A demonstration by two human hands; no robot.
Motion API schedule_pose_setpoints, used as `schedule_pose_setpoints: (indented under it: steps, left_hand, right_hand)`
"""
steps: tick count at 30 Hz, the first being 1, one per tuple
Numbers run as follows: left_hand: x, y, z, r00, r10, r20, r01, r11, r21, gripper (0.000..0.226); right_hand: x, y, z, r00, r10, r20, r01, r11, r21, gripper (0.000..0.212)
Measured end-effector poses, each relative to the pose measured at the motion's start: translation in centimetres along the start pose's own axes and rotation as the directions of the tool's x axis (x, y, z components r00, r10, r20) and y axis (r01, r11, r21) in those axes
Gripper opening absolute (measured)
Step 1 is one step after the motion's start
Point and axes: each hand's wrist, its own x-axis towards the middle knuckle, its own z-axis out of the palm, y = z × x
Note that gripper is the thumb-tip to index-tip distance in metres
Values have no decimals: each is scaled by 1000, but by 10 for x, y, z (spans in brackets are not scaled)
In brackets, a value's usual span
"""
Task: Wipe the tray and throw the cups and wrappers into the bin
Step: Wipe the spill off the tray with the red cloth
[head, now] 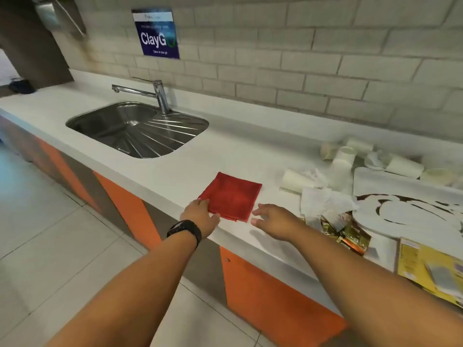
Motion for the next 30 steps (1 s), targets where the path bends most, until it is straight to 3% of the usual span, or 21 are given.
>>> schedule_pose_setpoints:
  steps: [2,7,11,14,17,19,21,23,25,27,30]
  left_hand:
    - [17,-10,-3,993,-38,-113,45,997,64,55]
    - [45,-21,-1,992,-90,-94,107,975,197,62]
    - [51,-23,2,977,-82,-196,111,983,144,46]
    - [52,-18,5,963,-70,-260,80,996,30,30]
    - [50,-7,1,967,-74,-244,2,959,-284,20]
    - [46,6,-5,979,-45,-200,-58,875,-480,16]
    - [41,22,-13,978,33,-206,-140,834,-534,16]
    - [35,41,-20,968,127,-216,-226,818,-530,17]
    - [26,61,-25,953,229,-199,-300,805,-511,16]
    - [12,83,-29,922,343,-179,-387,789,-478,16]
    - [-12,115,-31,843,533,-72,-509,746,-430,16]
  right_hand:
    - [16,-7,7,999,13,-44,-13,1000,9,47]
    - [40,-20,25,999,-36,-7,34,984,-174,56]
    - [48,-26,36,998,-65,24,69,927,-368,58]
    - [48,-24,40,996,-83,-13,71,911,-407,56]
    - [47,-19,40,999,-50,-20,42,951,-306,54]
    - [46,-19,37,997,1,-71,-10,992,-125,50]
    - [42,-21,32,979,71,-193,-48,992,120,43]
    - [39,-25,24,943,209,-260,-51,861,507,32]
    - [37,-21,16,909,364,-201,-15,512,859,29]
    - [31,-15,7,897,440,-33,-27,129,991,45]
    - [12,1,-6,926,373,54,6,-159,987,63]
